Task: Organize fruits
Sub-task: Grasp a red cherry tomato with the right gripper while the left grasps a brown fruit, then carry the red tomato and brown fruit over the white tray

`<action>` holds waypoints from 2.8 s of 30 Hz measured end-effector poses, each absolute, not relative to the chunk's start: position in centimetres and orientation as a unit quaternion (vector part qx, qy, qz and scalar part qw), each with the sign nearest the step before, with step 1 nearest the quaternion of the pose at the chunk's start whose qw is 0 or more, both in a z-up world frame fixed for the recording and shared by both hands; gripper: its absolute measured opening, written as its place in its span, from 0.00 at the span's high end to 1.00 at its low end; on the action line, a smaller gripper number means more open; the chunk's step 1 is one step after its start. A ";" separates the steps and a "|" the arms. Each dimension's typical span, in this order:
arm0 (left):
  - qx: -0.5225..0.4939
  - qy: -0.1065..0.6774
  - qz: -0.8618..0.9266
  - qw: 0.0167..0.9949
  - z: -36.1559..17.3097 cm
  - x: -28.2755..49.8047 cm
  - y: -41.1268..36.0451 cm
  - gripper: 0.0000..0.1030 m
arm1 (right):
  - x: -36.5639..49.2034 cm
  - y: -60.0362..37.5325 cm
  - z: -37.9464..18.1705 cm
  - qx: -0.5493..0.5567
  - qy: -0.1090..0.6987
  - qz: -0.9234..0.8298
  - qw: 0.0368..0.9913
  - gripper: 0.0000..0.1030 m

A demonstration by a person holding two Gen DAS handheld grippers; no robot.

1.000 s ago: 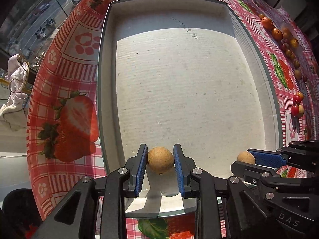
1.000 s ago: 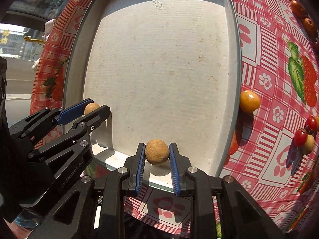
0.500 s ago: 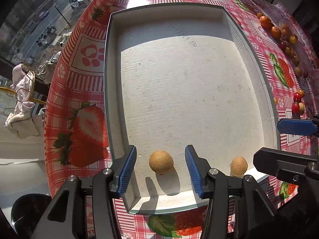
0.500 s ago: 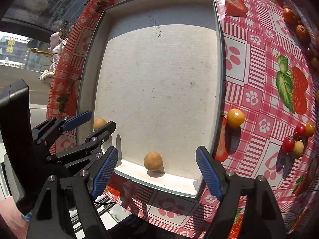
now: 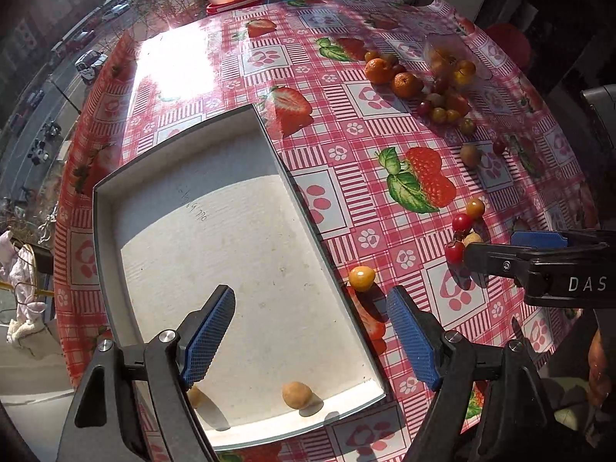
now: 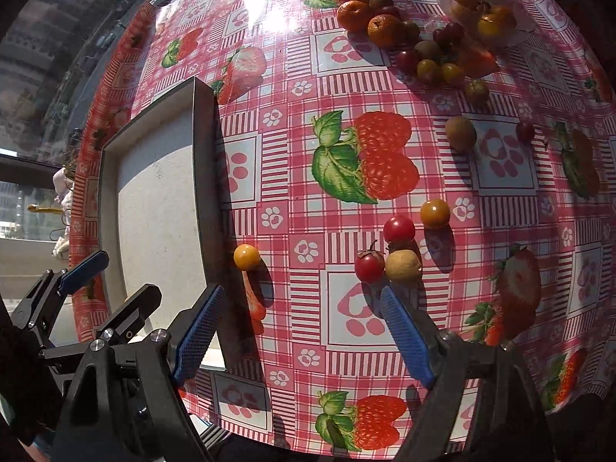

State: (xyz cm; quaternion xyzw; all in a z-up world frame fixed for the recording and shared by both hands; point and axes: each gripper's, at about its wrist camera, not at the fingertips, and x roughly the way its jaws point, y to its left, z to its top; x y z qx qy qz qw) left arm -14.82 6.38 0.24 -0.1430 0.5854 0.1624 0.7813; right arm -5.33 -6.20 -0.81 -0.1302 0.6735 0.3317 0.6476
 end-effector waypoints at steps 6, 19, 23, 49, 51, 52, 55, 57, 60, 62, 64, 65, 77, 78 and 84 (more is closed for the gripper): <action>-0.121 0.595 0.122 0.785 -0.2 -9.0 2.5 0.20 | 1.0 -12.9 -1.3 -0.097 0.679 0.258 0.681 0.17; -0.116 0.606 0.115 0.779 -3.3 0.8 -1.0 0.20 | 9.5 -16.7 -2.4 -0.087 0.669 0.236 0.700 0.17; -0.118 0.605 0.119 0.779 -4.4 3.0 -1.3 0.20 | 11.7 -15.5 -3.0 -0.093 0.661 0.253 0.701 0.18; -0.140 0.611 0.080 0.775 -6.4 6.5 -3.7 0.72 | 14.4 -13.8 -4.9 -0.111 0.659 0.300 0.681 0.79; -0.159 0.606 0.081 0.775 -5.8 5.8 -2.8 0.72 | 14.1 -14.3 -4.4 -0.103 0.658 0.300 0.683 0.79; -0.165 0.603 0.083 0.776 -5.4 5.3 -2.5 0.72 | 13.9 -14.5 -4.2 -0.099 0.658 0.301 0.683 0.79; -0.169 0.599 0.084 0.779 -4.5 4.3 -2.0 0.72 | 13.1 -15.1 -3.6 -0.090 0.661 0.300 0.682 0.79; -0.166 0.596 0.084 0.781 -3.7 3.4 -1.5 0.72 | 12.5 -15.3 -3.3 -0.085 0.662 0.302 0.680 0.79; -0.168 0.593 0.086 0.783 -3.1 2.0 -0.9 0.72 | 11.4 -15.2 -3.0 -0.085 0.664 0.305 0.677 0.79; -0.172 0.591 0.088 0.783 -2.6 1.2 -0.5 0.72 | 10.7 -15.0 -2.7 -0.085 0.665 0.308 0.676 0.79; -0.176 0.589 0.091 0.783 -2.4 0.3 0.0 0.72 | 10.0 -14.8 -2.5 -0.086 0.665 0.310 0.674 0.79; -0.178 0.588 0.092 0.784 -2.3 0.0 0.2 0.72 | 9.7 -14.6 -2.3 -0.087 0.665 0.311 0.673 0.79; -0.197 0.578 0.122 0.782 -1.2 -6.2 3.3 0.72 | 5.6 -11.0 -0.8 -0.110 0.659 0.333 0.665 0.79; -0.200 0.577 0.127 0.782 -1.2 -6.8 3.7 0.72 | 5.1 -10.6 -0.7 -0.112 0.658 0.336 0.664 0.79; -0.217 0.570 0.157 0.777 -1.0 -10.6 6.2 0.72 | 2.2 -7.5 0.0 -0.133 0.652 0.359 0.654 0.79</action>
